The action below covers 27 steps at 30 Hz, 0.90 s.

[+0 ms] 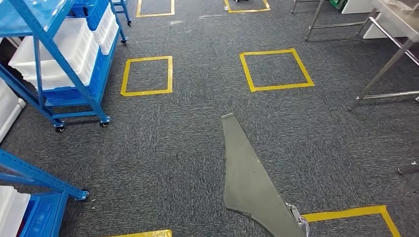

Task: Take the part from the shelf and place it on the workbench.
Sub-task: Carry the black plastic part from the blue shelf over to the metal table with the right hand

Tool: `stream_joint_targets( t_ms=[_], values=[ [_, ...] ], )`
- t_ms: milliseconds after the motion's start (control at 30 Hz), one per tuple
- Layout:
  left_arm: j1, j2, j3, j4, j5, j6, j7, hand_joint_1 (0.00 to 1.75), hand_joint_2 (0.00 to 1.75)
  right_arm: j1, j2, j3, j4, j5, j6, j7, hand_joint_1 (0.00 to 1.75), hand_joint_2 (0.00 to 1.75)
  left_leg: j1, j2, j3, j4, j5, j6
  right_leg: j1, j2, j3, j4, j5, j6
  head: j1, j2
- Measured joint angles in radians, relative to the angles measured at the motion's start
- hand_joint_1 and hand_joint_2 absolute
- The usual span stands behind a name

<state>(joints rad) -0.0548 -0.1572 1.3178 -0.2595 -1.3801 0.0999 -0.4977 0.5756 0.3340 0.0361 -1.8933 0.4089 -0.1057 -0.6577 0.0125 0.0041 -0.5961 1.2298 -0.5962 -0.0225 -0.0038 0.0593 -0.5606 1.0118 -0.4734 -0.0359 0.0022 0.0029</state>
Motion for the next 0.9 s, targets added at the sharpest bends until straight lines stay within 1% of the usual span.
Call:
stream_joint_targets(
  t_ms=[33, 67, 100, 133, 167, 200, 233, 267, 300, 333, 367, 400, 433, 467, 500, 533, 567, 600, 633, 667, 700, 733, 767, 800, 833, 867, 900],
  values=[
    [0.0, 0.001, -0.002, 0.0, -0.003, 0.008, -0.005, 0.0, 0.0, 0.002, 0.0, -0.01, 0.0, 0.012, 0.001, 0.0, 1.75, 1.75, 0.001, -0.016, 0.026, -0.069, 0.041, 0.002, -0.001, 0.014, 0.0, 0.003, -0.001, 0.002, 0.0, 0.0],
    [0.0, 0.002, -0.004, 0.0, -0.003, 0.018, -0.009, 0.0, 0.0, 0.004, 0.0, -0.022, 0.0, 0.027, 0.003, 0.0, 1.75, 1.75, 0.002, -0.041, 0.052, -0.134, 0.069, 0.005, 0.0, 0.027, -0.002, 0.008, -0.003, 0.005, 0.0, 0.0],
    [0.0, 0.003, -0.004, 0.0, 0.004, 0.028, -0.011, 0.0, 0.0, 0.006, 0.0, -0.033, 0.0, 0.043, 0.004, 0.0, 1.75, 1.75, 0.004, -0.062, 0.069, -0.18, 0.086, 0.007, -0.001, 0.039, -0.006, 0.012, -0.003, 0.01, 0.0, 0.0],
    [-0.001, 0.004, -0.001, -0.001, 0.014, 0.04, -0.013, 0.0, 0.0, 0.008, 0.0, -0.044, 0.0, 0.06, 0.004, 0.0, 1.75, 1.75, 0.003, -0.079, 0.078, -0.207, 0.092, 0.01, -0.002, 0.051, -0.011, 0.015, -0.002, 0.016, 0.001, 0.0],
    [-0.002, 0.004, 0.002, -0.002, 0.026, 0.05, -0.015, 0.0, 0.0, 0.011, 0.0, -0.055, 0.0, 0.078, 0.001, 0.0, 1.75, 1.75, 0.002, -0.081, 0.08, -0.212, 0.089, 0.013, -0.003, 0.062, -0.016, 0.016, 0.0, 0.023, 0.001, 0.0],
    [-0.003, 0.004, 0.006, -0.004, 0.037, 0.058, -0.018, 0.0, 0.0, 0.015, 0.0, -0.065, 0.0, 0.095, -0.004, 0.0, 1.75, 1.75, 0.001, -0.072, 0.081, -0.214, 0.091, 0.018, -0.004, 0.073, -0.019, 0.014, 0.003, 0.03, 0.001, 0.0],
    [-0.003, 0.004, 0.009, -0.005, 0.042, 0.064, -0.021, 0.0, 0.0, 0.021, 0.0, -0.074, 0.0, 0.112, -0.011, 0.0, 1.75, 1.75, 0.002, -0.06, 0.083, -0.218, 0.095, 0.025, -0.005, 0.072, -0.022, 0.016, 0.003, 0.035, 0.001, 0.0],
    [-0.004, 0.004, 0.01, -0.007, 0.044, 0.067, -0.025, 0.0, 0.0, 0.025, 0.0, -0.083, 0.0, 0.127, -0.018, 0.0, 1.75, 1.75, 0.003, -0.049, 0.084, -0.223, 0.099, 0.032, -0.004, 0.056, -0.028, 0.026, -0.005, 0.039, 0.003, 0.0],
    [-0.003, 0.004, 0.011, -0.009, 0.045, 0.069, -0.028, 0.0, 0.0, 0.027, 0.0, -0.09, 0.0, 0.138, -0.025, 0.0, 1.75, 1.75, 0.004, -0.036, 0.084, -0.227, 0.103, 0.039, -0.002, 0.029, -0.04, 0.052, -0.024, 0.043, 0.006, 0.0],
    [-0.002, 0.004, 0.012, -0.011, 0.046, 0.07, -0.031, 0.0, 0.0, 0.027, 0.0, -0.096, 0.001, 0.145, -0.032, 0.0, 1.75, 1.75, 0.003, -0.022, 0.083, -0.23, 0.106, 0.044, -0.001, -0.004, -0.063, 0.101, -0.054, 0.046, 0.008, 0.0],
    [-0.001, 0.004, 0.013, -0.013, 0.045, 0.071, -0.034, 0.0, 0.0, 0.026, 0.0, -0.101, 0.001, 0.15, -0.038, 0.0, 1.75, 1.75, 0.001, -0.008, 0.081, -0.231, 0.106, 0.046, -0.001, -0.03, -0.093, 0.165, -0.089, 0.049, 0.011, 0.0],
    [0.001, 0.004, 0.014, -0.014, 0.045, 0.071, -0.035, 0.0, 0.0, 0.025, 0.0, -0.105, 0.002, 0.152, -0.042, 0.0, 1.75, 1.75, -0.001, 0.007, 0.08, -0.23, 0.105, 0.047, -0.002, -0.043, -0.124, 0.23, -0.118, 0.052, 0.011, 0.0],
    [0.002, 0.004, 0.015, -0.014, 0.044, 0.071, -0.036, 0.0, 0.0, 0.025, 0.0, -0.109, 0.004, 0.154, -0.045, 0.0, 1.75, 1.75, -0.003, 0.023, 0.079, -0.23, 0.104, 0.047, -0.004, -0.05, -0.145, 0.277, -0.132, 0.054, 0.011, 0.0],
    [0.002, 0.004, 0.015, -0.015, 0.043, 0.071, -0.036, 0.0, 0.0, 0.026, 0.0, -0.112, 0.005, 0.156, -0.048, 0.0, 1.75, 1.75, -0.004, 0.038, 0.079, -0.23, 0.103, 0.048, -0.004, -0.054, -0.149, 0.289, -0.128, 0.054, 0.012, 0.0],
    [0.001, 0.004, 0.015, -0.015, 0.043, 0.071, -0.037, 0.0, 0.0, 0.026, 0.0, -0.114, 0.006, 0.156, -0.049, 0.0, 1.75, 1.75, -0.005, 0.051, 0.08, -0.23, 0.102, 0.047, -0.005, -0.058, -0.132, 0.262, -0.106, 0.053, 0.012, 0.0],
    [0.0, 0.004, 0.015, -0.015, 0.043, 0.071, -0.037, 0.0, 0.0, 0.027, 0.0, -0.116, 0.007, 0.156, -0.05, 0.0, 1.75, 1.75, -0.005, 0.063, 0.082, -0.23, 0.1, 0.046, -0.004, -0.068, -0.097, 0.201, -0.073, 0.051, 0.012, 0.0],
    [-0.001, 0.004, 0.015, -0.015, 0.042, 0.071, -0.037, 0.0, 0.0, 0.026, 0.0, -0.117, 0.007, 0.156, -0.05, 0.0, 1.75, 1.75, -0.005, 0.073, 0.086, -0.23, 0.098, 0.043, -0.001, -0.091, -0.056, 0.126, -0.048, 0.047, 0.012, 0.0],
    [-0.002, 0.004, 0.016, -0.015, 0.041, 0.07, -0.037, 0.0, 0.0, 0.025, 0.0, -0.118, 0.007, 0.155, -0.051, 0.0, 1.75, 1.75, -0.007, 0.082, 0.089, -0.229, 0.095, 0.039, 0.004, -0.112, -0.022, 0.063, -0.029, 0.041, 0.012, 0.0],
    [-0.002, 0.003, 0.016, -0.015, 0.04, 0.07, -0.037, 0.0, 0.0, 0.024, 0.0, -0.119, 0.007, 0.154, -0.053, 0.0, 1.75, 1.75, -0.009, 0.091, 0.092, -0.228, 0.092, 0.035, 0.009, -0.127, 0.0, 0.023, -0.021, 0.035, 0.011, 0.0],
    [-0.003, 0.003, 0.016, -0.015, 0.038, 0.069, -0.037, 0.0, 0.0, 0.024, 0.0, -0.12, 0.007, 0.15, -0.058, 0.0, 1.75, 1.75, -0.011, 0.1, 0.094, -0.227, 0.09, 0.03, 0.014, -0.133, 0.007, 0.006, -0.021, 0.029, 0.011, 0.0],
    [-0.005, 0.003, 0.016, -0.015, 0.037, 0.068, -0.037, 0.0, 0.0, 0.025, 0.0, -0.12, 0.007, 0.146, -0.064, 0.0, 1.75, 1.75, -0.012, 0.11, 0.096, -0.228, 0.088, 0.026, 0.017, -0.121, 0.004, 0.005, -0.019, 0.024, 0.011, 0.0],
    [-0.007, 0.002, 0.016, -0.015, 0.037, 0.068, -0.037, 0.0, 0.0, 0.027, 0.0, -0.12, 0.006, 0.142, -0.072, 0.0, 1.75, 1.75, -0.011, 0.116, 0.098, -0.228, 0.085, 0.021, 0.014, -0.108, 0.004, 0.003, -0.016, 0.019, 0.011, 0.0],
    [-0.008, 0.002, 0.016, -0.015, 0.036, 0.068, -0.037, 0.0, 0.0, 0.029, 0.0, -0.12, 0.005, 0.137, -0.081, 0.0, 1.75, 1.75, -0.011, 0.104, 0.098, -0.221, 0.077, 0.016, 0.01, -0.097, 0.005, -0.001, -0.013, 0.014, 0.011, 0.0],
    [-0.009, 0.002, 0.016, -0.015, 0.036, 0.068, -0.037, 0.0, 0.0, 0.031, 0.0, -0.12, 0.003, 0.132, -0.09, 0.0, 1.75, 1.75, -0.009, 0.081, 0.091, -0.198, 0.059, 0.011, 0.005, -0.086, 0.006, -0.005, -0.01, 0.009, 0.008, 0.0],
    [-0.009, 0.002, 0.017, -0.015, 0.036, 0.068, -0.037, 0.0, 0.0, 0.031, 0.0, -0.12, 0.0, 0.129, -0.099, 0.0, 1.75, 1.75, -0.007, 0.051, 0.074, -0.157, 0.032, 0.008, 0.001, -0.076, 0.008, -0.009, -0.007, 0.004, 0.006, 0.0],
    [-0.008, 0.002, 0.018, -0.015, 0.036, 0.068, -0.038, 0.0, 0.0, 0.031, 0.0, -0.119, -0.002, 0.126, -0.108, 0.0, 1.75, 1.75, -0.006, 0.023, 0.047, -0.095, -0.001, 0.005, 0.001, -0.066, 0.007, -0.009, -0.006, 0.002, 0.003, 0.0],
    [-0.007, 0.002, 0.02, -0.015, 0.037, 0.067, -0.038, 0.0, 0.0, 0.031, 0.0, -0.117, -0.003, 0.125, -0.118, 0.0, 1.75, 1.75, -0.005, 0.01, 0.014, -0.024, -0.033, 0.004, 0.001, -0.054, 0.006, -0.008, -0.006, 0.0, 0.002, 0.0]
  ],
)
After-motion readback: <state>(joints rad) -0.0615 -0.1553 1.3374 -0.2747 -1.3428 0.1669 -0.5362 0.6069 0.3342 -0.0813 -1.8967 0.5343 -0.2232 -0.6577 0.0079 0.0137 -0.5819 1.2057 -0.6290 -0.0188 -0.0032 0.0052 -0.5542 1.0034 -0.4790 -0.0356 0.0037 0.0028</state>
